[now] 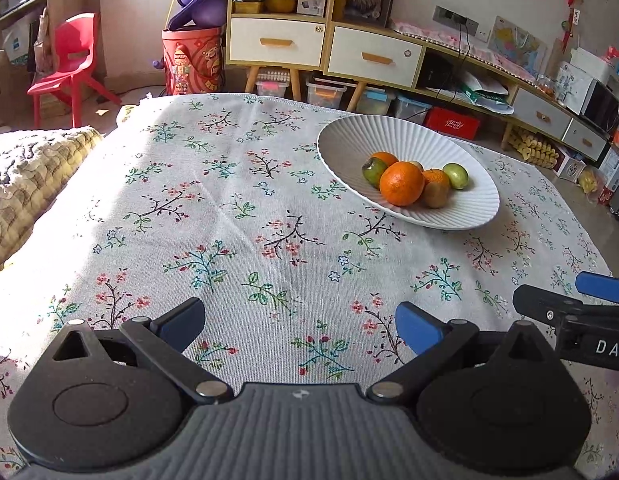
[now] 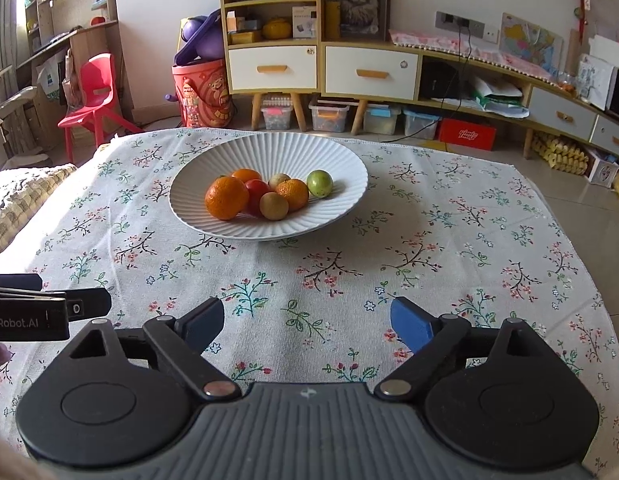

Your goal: Organize fruits

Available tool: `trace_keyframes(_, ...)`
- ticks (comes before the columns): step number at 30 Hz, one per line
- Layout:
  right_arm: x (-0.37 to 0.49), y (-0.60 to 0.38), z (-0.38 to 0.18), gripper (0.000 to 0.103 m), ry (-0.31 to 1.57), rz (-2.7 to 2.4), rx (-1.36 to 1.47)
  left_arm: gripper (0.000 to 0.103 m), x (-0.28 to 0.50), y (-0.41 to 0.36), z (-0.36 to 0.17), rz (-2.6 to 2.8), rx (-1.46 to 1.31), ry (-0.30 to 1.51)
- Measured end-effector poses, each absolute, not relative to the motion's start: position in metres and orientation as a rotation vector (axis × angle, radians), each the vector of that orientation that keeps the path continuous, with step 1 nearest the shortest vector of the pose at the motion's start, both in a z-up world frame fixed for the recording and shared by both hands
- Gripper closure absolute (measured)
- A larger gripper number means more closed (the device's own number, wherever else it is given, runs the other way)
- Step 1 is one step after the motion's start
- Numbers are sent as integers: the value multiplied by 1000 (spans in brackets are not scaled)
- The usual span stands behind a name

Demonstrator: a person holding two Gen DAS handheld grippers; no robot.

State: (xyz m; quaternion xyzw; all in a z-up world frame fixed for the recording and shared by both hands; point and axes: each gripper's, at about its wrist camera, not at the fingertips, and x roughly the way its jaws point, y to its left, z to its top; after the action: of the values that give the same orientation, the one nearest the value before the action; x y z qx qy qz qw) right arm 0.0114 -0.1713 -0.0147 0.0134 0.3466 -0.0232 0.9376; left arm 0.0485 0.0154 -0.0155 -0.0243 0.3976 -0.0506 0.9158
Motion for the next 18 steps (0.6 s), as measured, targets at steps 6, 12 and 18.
trace_keyframes(6,11,-168,-21,5,733,-78,5,11,44,15,-18,-72,8,830)
trace_keyframes(12,8,-165,-26,1,759,-100,-14,11,42,14,-18,-46,8,839)
trace_keyframes(18,10,-164,-31,1,799,-117,-4,11,40,10,-17,-47,17,834)
